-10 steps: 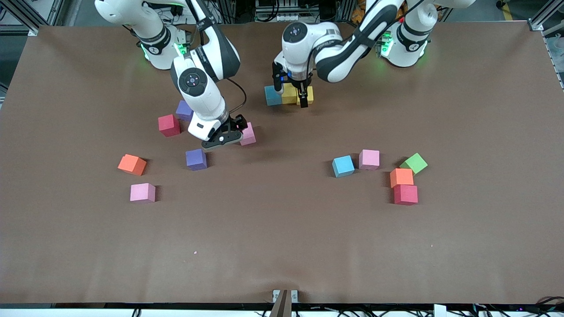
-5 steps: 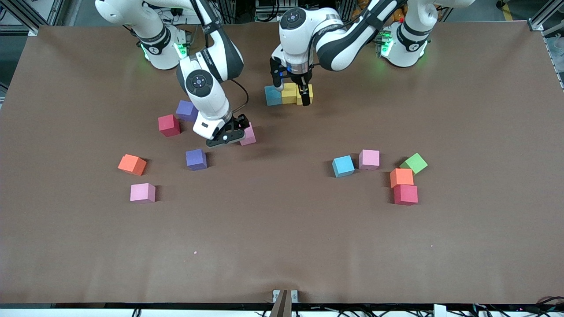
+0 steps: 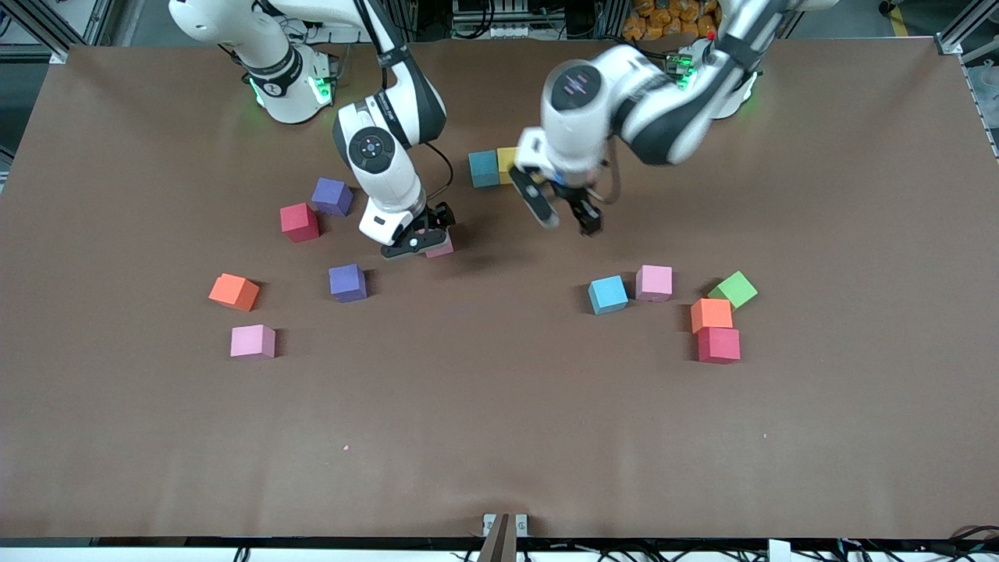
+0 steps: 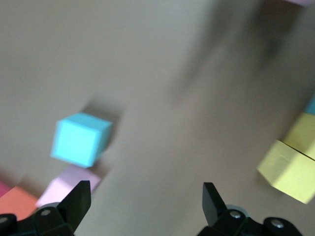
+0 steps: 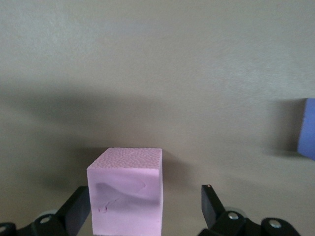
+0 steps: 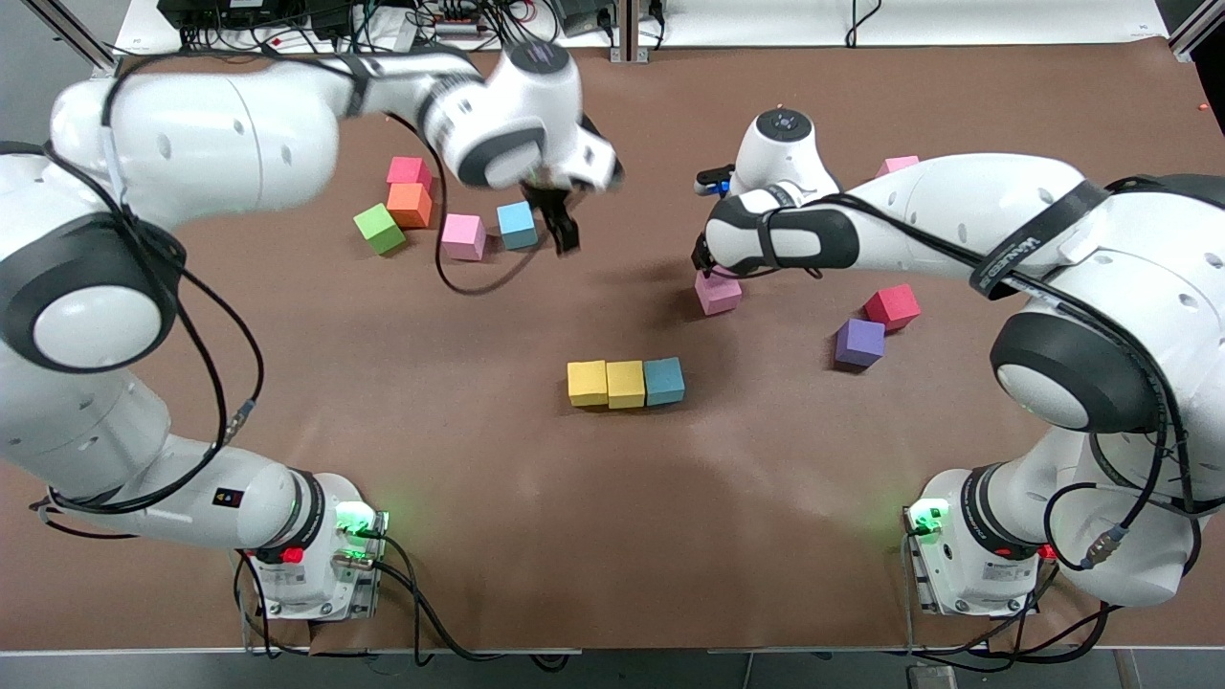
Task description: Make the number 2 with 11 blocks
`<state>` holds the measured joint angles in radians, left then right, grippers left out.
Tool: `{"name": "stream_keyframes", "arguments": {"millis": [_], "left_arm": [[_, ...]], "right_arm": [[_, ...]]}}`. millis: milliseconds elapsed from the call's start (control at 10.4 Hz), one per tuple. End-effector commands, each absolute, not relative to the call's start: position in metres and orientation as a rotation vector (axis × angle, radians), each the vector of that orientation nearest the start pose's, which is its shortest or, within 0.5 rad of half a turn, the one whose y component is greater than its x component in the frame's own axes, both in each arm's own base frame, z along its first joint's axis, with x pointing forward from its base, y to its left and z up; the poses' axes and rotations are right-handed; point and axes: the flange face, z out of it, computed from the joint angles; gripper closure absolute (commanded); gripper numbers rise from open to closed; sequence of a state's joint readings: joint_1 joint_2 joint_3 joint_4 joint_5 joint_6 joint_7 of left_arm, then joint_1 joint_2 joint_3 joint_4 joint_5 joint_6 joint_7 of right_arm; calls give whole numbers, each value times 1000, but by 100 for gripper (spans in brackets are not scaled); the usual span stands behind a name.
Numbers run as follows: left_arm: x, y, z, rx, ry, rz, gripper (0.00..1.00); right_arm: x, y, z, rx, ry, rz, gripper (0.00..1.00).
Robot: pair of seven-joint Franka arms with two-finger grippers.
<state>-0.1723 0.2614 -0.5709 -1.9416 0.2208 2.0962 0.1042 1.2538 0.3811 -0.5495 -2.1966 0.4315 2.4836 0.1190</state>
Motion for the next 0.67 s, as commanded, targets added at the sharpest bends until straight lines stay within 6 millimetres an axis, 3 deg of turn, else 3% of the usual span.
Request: {"name": "stream_keyframes", "arguments": {"millis": [0,289,386,578], "left_arm": [[503,-344,386,-2836,1223,82,0],[545,-276,382,-2948,953,170,0],[562,-250,372,-3013,802,211,0],[568,-238,357,-3075,462,241,0]], "right_arm": [[418,362,222,-3050,-414,47,0],[412,370,206,-3053,-410,24,0],[411,370,202,-3054,-402,15,0],[411,369,197,-3063,-400,13,0]]}}
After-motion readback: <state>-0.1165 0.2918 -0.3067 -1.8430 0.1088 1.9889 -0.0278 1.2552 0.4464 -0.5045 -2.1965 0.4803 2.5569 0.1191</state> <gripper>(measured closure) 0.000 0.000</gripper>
